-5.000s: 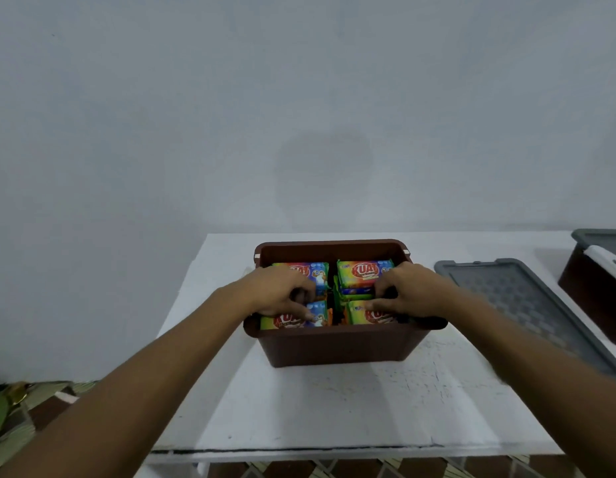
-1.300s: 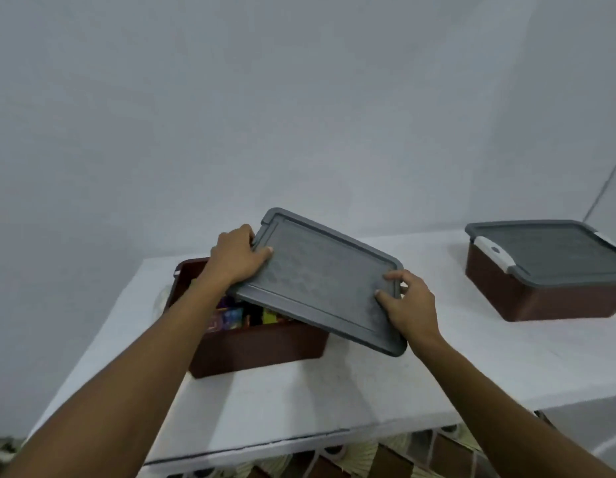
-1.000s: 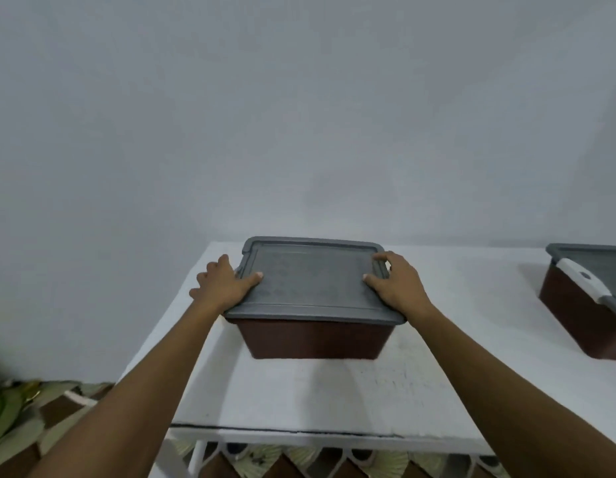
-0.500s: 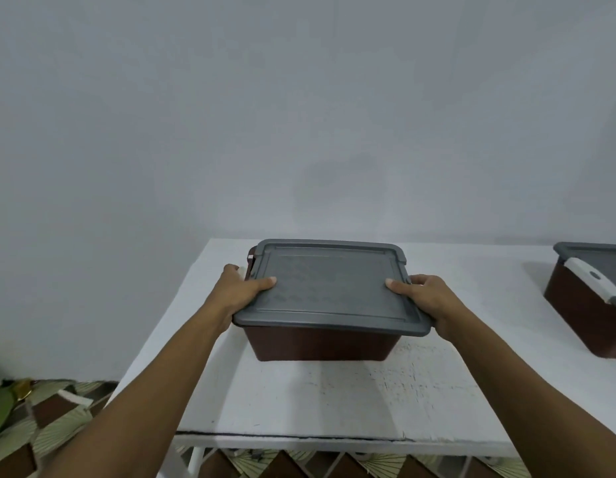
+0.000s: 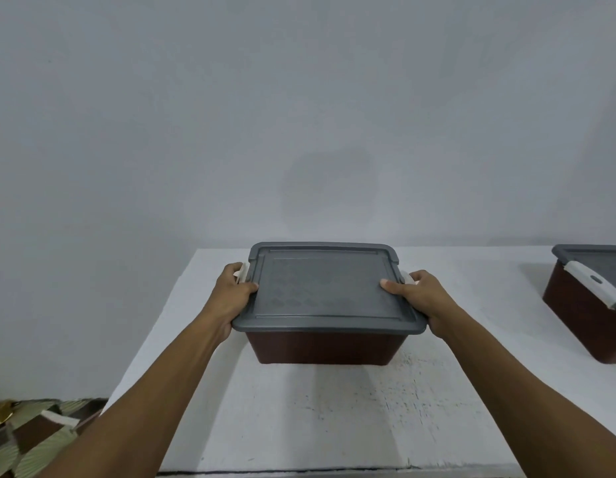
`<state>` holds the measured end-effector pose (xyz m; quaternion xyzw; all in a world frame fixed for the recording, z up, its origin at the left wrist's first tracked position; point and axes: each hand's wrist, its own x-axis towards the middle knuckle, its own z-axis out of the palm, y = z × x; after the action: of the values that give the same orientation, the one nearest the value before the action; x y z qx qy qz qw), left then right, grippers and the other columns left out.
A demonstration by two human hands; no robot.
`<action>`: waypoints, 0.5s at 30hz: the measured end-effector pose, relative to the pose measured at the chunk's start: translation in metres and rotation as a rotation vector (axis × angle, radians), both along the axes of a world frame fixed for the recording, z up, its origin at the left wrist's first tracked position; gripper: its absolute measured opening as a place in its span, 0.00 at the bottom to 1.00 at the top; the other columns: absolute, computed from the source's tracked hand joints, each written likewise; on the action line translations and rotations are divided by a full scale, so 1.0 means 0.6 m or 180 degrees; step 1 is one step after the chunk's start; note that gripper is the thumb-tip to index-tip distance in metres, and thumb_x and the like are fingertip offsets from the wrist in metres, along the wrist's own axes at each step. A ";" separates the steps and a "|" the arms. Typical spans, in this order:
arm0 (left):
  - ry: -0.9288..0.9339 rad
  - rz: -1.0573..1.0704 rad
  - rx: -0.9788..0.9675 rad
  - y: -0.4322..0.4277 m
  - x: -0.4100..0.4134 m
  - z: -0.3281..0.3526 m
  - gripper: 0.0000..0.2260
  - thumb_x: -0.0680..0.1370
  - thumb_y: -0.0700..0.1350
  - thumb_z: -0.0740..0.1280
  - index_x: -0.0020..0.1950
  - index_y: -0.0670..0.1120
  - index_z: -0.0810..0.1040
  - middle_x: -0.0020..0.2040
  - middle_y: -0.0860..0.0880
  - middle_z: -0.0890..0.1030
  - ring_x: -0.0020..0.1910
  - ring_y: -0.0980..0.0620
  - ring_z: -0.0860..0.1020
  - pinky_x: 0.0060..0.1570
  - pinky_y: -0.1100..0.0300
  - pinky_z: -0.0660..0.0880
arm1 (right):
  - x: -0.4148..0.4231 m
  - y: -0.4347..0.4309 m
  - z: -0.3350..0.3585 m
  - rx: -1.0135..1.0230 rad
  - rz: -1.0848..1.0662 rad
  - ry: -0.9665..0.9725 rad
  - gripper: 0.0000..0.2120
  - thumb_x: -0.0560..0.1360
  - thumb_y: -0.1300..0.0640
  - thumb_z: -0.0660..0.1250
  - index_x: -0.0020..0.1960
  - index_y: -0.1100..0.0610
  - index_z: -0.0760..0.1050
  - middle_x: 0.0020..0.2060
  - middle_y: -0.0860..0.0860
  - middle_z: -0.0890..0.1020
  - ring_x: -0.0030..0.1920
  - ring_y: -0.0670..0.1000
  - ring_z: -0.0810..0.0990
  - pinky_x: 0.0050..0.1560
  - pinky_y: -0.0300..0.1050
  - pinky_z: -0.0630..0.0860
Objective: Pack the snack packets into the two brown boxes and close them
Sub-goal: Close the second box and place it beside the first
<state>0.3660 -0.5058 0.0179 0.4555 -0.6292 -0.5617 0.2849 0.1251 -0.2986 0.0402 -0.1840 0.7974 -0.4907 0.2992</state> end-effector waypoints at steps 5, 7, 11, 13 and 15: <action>-0.0130 -0.0203 -0.0403 0.010 -0.072 0.009 0.22 0.80 0.38 0.62 0.72 0.50 0.65 0.48 0.50 0.74 0.44 0.52 0.76 0.35 0.62 0.73 | -0.051 0.001 0.011 0.0103 -0.0165 0.0217 0.25 0.72 0.49 0.74 0.60 0.57 0.66 0.53 0.56 0.74 0.49 0.56 0.76 0.43 0.49 0.74; -0.0178 -0.0250 -0.0480 0.018 -0.097 0.013 0.22 0.80 0.40 0.63 0.72 0.51 0.65 0.54 0.47 0.76 0.48 0.50 0.77 0.38 0.62 0.75 | -0.075 0.001 0.013 0.0151 -0.0241 0.0310 0.27 0.71 0.49 0.75 0.62 0.58 0.67 0.54 0.56 0.74 0.51 0.58 0.77 0.48 0.53 0.76; -0.0488 -0.0362 -0.0721 0.020 -0.117 0.014 0.28 0.76 0.48 0.67 0.73 0.52 0.62 0.64 0.45 0.73 0.58 0.44 0.77 0.57 0.48 0.78 | -0.103 -0.003 0.006 0.0168 -0.0307 0.0377 0.30 0.70 0.47 0.75 0.64 0.59 0.69 0.56 0.57 0.76 0.53 0.60 0.78 0.56 0.57 0.77; -0.0561 -0.0378 -0.0766 0.018 -0.118 0.013 0.27 0.77 0.50 0.66 0.74 0.51 0.61 0.66 0.47 0.71 0.60 0.45 0.76 0.60 0.48 0.76 | -0.106 -0.004 -0.002 0.0178 -0.0349 0.0493 0.31 0.70 0.46 0.75 0.65 0.60 0.69 0.57 0.58 0.77 0.54 0.60 0.78 0.57 0.59 0.77; -0.0532 -0.0277 -0.0827 0.019 -0.120 0.012 0.22 0.80 0.51 0.63 0.72 0.49 0.63 0.62 0.50 0.72 0.60 0.45 0.75 0.58 0.52 0.75 | -0.108 -0.003 -0.007 0.0201 -0.0406 0.0682 0.34 0.68 0.43 0.76 0.66 0.59 0.70 0.59 0.57 0.78 0.54 0.60 0.79 0.57 0.59 0.77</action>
<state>0.2942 -0.4945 0.0250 0.4322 -0.7373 -0.4475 0.2634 0.0606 -0.3007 0.0357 -0.1747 0.8499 -0.4609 0.1862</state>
